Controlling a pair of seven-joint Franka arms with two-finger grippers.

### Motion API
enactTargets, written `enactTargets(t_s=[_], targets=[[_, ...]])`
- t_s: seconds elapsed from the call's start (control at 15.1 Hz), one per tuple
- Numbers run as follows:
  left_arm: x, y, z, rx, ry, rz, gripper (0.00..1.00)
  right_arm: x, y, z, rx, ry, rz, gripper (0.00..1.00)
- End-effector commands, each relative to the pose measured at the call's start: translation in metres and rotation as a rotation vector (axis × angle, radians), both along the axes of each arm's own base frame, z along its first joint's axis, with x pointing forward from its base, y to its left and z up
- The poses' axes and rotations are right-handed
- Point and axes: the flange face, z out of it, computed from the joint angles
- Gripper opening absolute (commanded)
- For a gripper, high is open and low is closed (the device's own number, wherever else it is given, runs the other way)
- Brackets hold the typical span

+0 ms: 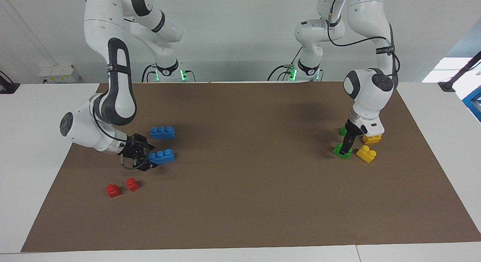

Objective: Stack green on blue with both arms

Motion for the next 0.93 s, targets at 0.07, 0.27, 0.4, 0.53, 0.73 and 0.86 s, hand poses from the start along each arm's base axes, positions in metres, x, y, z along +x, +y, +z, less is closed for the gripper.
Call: enactTargets(t_s=[0.07, 0.27, 0.4, 0.53, 0.73, 0.86], targets=[[0.013, 0.002, -0.018, -0.009, -0.001, 0.020, 1.00, -0.005, -0.019, -0.014, 0.016, -0.035, 0.013, 0.92], [0.012, 0.002, -0.024, 0.018, 0.016, -0.011, 1.00, -0.004, -0.010, -0.016, 0.008, -0.043, 0.017, 0.91], [0.012, 0.005, -0.024, 0.021, 0.020, -0.009, 1.00, -0.007, -0.009, -0.023, -0.009, -0.057, 0.004, 0.89], [0.011, 0.008, -0.025, 0.027, 0.025, -0.009, 0.97, -0.007, -0.010, -0.023, -0.006, -0.056, 0.001, 0.81], [0.012, 0.008, -0.024, 0.032, 0.024, -0.015, 0.72, -0.005, -0.002, -0.022, 0.007, -0.063, -0.012, 0.78], [0.012, 0.008, -0.024, 0.032, 0.020, -0.012, 0.20, -0.004, -0.002, -0.021, 0.017, -0.062, -0.021, 0.76]])
